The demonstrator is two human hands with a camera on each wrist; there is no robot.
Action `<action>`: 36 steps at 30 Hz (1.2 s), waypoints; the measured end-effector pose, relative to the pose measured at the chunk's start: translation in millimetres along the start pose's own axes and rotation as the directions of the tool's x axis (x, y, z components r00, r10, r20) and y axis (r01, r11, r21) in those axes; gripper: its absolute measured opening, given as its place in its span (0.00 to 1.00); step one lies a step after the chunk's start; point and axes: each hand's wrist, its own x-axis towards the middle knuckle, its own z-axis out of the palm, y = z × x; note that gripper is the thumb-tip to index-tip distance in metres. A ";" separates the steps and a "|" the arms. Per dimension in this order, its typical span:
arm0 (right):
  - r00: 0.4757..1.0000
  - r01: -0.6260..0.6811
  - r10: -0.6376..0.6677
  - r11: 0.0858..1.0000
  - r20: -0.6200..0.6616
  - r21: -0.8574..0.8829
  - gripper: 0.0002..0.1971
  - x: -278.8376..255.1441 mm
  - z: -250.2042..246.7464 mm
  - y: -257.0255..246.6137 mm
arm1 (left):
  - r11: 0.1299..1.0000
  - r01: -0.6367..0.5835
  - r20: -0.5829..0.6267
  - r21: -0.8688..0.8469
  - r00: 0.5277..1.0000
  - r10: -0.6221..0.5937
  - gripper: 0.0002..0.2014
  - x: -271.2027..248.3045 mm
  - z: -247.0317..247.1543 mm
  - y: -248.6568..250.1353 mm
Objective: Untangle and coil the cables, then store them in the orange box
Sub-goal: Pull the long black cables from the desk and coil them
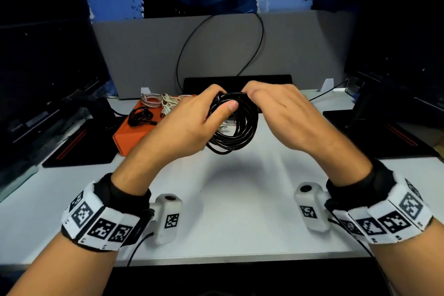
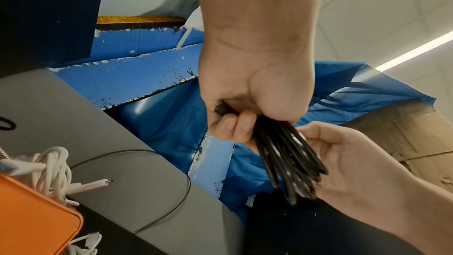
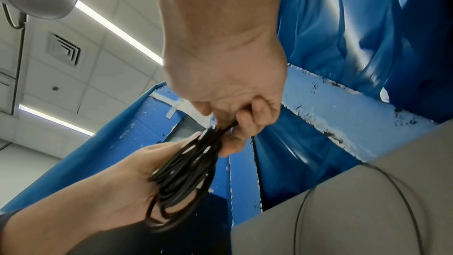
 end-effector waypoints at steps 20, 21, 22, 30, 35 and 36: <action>0.945 -0.311 0.185 0.246 0.271 0.918 0.08 2.8 37.5 -3.0 | 0.952 -0.101 -0.150 -0.290 0.987 0.059 0.05 -2.6 -8.1 9.6; 0.935 -0.336 0.176 0.158 0.308 0.928 0.07 3.5 37.6 -2.3 | 0.958 -0.090 -0.149 -0.271 0.988 0.051 0.05 -3.0 -9.1 10.5; 0.926 -0.357 0.164 0.095 0.339 0.929 0.08 4.2 37.2 -1.3 | 0.966 -0.083 -0.148 -0.246 0.988 0.047 0.05 -3.6 -10.8 12.1; 0.894 -0.414 0.178 -0.024 0.412 0.910 0.08 6.7 36.2 1.2 | 0.990 -0.018 -0.060 -0.139 0.998 0.010 0.10 -5.3 -17.4 14.3; 0.854 -0.496 0.157 -0.039 0.496 0.867 0.21 4.7 23.3 -6.3 | 1.000 0.007 -0.151 -0.020 0.988 -0.010 0.13 -6.9 -15.9 17.6; 0.856 -0.501 0.140 -0.015 0.498 0.865 0.25 4.2 21.5 -6.1 | 1.000 0.018 -0.160 0.011 0.987 -0.016 0.12 -7.5 -14.6 18.7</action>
